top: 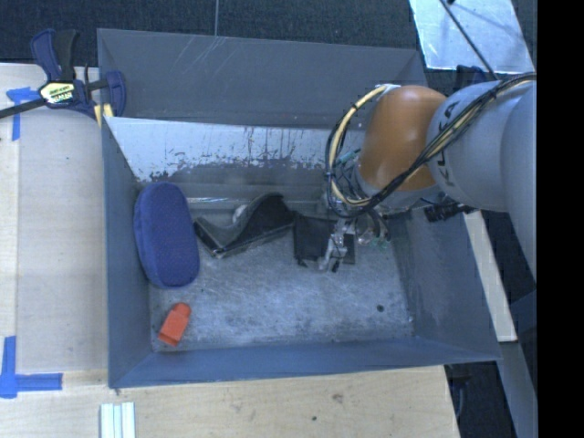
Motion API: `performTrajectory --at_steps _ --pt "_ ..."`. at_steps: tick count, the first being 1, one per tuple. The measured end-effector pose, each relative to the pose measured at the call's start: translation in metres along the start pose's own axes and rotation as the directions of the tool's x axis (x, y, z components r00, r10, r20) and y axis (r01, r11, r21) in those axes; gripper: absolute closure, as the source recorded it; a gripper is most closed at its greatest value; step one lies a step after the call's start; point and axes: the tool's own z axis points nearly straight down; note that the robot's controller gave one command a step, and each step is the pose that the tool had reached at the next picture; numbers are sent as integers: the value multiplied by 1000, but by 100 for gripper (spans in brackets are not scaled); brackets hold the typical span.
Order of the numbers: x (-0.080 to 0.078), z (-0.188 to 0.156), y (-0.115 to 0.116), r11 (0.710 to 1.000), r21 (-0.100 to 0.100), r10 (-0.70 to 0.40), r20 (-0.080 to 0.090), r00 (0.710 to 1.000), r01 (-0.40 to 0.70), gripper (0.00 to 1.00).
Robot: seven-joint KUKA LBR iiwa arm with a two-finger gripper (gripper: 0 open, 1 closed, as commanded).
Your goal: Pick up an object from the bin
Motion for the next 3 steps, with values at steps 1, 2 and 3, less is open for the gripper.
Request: performTrajectory --at_steps 1,2,3 --pt "19 -36 32 998 -1 -65 5 998 65 0" --pt "29 -35 16 990 0 143 3 990 -143 0" --pt "33 -4 9 890 0 456 1 890 -456 0"
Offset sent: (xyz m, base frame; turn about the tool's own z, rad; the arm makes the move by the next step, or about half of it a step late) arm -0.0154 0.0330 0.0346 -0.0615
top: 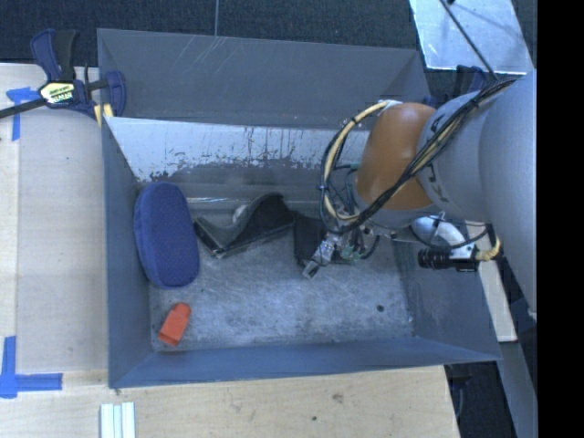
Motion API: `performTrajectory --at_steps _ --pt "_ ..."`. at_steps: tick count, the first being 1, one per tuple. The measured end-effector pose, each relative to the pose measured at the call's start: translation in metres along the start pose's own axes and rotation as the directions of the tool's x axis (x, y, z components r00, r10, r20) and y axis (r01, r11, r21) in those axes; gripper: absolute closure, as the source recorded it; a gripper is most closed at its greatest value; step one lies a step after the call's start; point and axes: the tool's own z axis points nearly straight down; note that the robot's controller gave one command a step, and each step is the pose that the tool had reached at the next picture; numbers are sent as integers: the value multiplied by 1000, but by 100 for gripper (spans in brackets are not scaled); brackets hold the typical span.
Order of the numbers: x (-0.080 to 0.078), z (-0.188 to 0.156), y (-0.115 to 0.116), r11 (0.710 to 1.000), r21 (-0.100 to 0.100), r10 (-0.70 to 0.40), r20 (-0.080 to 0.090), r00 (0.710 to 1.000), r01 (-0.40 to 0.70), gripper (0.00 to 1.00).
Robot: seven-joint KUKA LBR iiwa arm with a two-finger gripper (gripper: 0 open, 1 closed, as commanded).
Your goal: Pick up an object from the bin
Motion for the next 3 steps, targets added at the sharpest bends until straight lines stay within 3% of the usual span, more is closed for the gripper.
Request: performTrajectory --at_steps 1,2,3 --pt "-1 0 0 1000 0 -3 1 1000 3 0" --pt "-1 -1 0 1000 -1 -3 3 1000 3 100" --pt "-2 -13 0 1000 -3 -6 8 1000 6 100"
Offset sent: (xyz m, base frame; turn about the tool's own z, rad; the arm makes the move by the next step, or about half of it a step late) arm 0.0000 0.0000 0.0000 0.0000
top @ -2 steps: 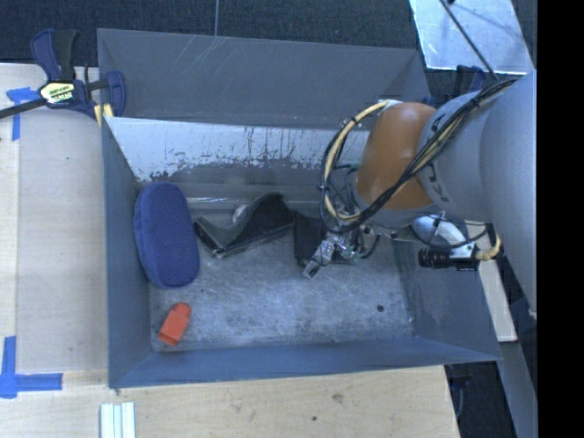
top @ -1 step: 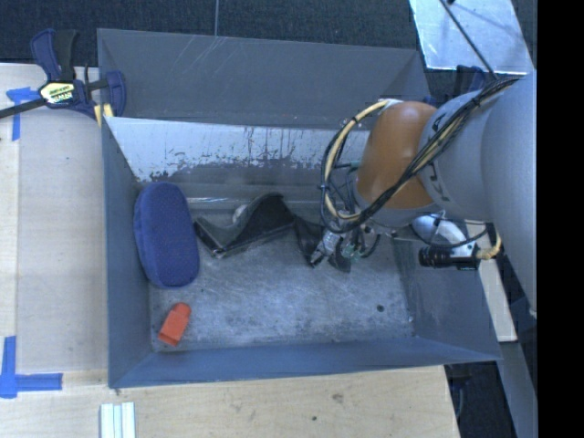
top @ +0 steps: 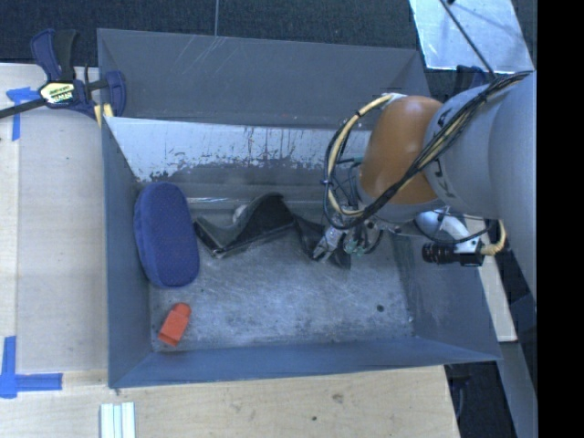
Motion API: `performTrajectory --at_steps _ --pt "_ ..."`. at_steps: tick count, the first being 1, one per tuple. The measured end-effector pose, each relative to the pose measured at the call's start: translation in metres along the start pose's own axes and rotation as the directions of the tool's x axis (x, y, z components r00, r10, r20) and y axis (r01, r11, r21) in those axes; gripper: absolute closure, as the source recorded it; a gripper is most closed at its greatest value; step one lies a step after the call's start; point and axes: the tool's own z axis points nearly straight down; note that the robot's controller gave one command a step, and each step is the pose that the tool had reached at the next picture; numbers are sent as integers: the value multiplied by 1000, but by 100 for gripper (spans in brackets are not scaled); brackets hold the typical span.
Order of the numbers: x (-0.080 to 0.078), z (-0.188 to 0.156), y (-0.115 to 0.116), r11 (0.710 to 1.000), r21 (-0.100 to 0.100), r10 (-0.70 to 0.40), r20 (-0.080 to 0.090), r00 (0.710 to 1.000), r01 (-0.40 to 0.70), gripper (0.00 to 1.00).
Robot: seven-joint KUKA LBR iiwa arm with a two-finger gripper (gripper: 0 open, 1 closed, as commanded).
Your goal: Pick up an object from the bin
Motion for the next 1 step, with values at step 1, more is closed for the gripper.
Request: performTrajectory --at_steps 1 --pt "-3 -68 1 1000 -3 -3 3 1000 3 100"
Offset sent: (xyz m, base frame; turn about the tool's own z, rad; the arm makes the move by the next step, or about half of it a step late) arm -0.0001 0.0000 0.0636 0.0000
